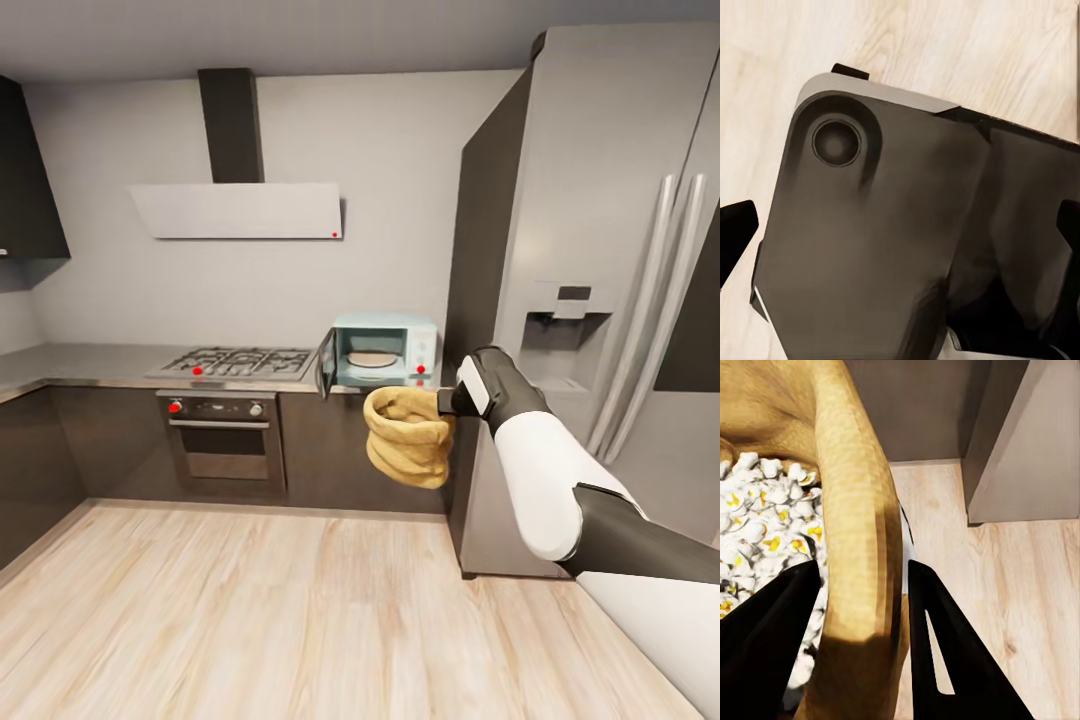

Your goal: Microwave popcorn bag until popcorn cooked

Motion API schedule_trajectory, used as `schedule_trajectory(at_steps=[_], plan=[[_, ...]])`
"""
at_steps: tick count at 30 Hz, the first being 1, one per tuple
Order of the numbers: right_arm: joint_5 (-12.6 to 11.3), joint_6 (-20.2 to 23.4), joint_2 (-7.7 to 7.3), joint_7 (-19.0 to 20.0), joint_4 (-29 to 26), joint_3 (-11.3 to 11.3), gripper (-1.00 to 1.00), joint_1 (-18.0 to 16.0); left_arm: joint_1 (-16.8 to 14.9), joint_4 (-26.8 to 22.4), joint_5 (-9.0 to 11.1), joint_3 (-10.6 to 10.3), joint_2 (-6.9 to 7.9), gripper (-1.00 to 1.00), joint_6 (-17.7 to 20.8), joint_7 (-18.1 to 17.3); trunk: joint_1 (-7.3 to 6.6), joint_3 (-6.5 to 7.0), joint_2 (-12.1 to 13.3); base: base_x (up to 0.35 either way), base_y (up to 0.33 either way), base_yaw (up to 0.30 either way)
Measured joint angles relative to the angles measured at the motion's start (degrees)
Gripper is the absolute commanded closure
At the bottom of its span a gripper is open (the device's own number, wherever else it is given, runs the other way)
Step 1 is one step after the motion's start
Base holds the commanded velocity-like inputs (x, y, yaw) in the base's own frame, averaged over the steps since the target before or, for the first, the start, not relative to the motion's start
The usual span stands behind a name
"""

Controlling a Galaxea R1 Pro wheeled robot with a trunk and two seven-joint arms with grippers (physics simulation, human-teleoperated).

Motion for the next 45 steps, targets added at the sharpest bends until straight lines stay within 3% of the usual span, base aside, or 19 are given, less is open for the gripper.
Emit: schedule_trajectory(at_steps=[31, 37, 45], plan=[[0.6, 0.0, 0.54, -0.7, 0.4, 0.2, 1.00, 0.0, 0.0, 0.0, 0.1, 0.0, 0.00, -1.00, -0.1, 0.1, 0.00, 0.00, 0.0, 0.320, 0.000, 0.000], [0.2, 0.0, 2.19, -0.8, 0.3, 0.2, 1.00, 0.0, 0.0, 0.0, 0.2, 0.0, 0.00, -1.00, -0.1, 0.1, 0.00, 0.00, 0.0, 0.303, 0.000, 0.000], [0.4, 0.0, 2.20, -0.9, 0.4, 0.2, 1.00, 0.0, 0.0, 0.0, 0.3, 0.1, 0.00, -1.00, 0.0, 0.1, 0.00, 0.00, 0.0, 0.279, 0.000, 0.000]])
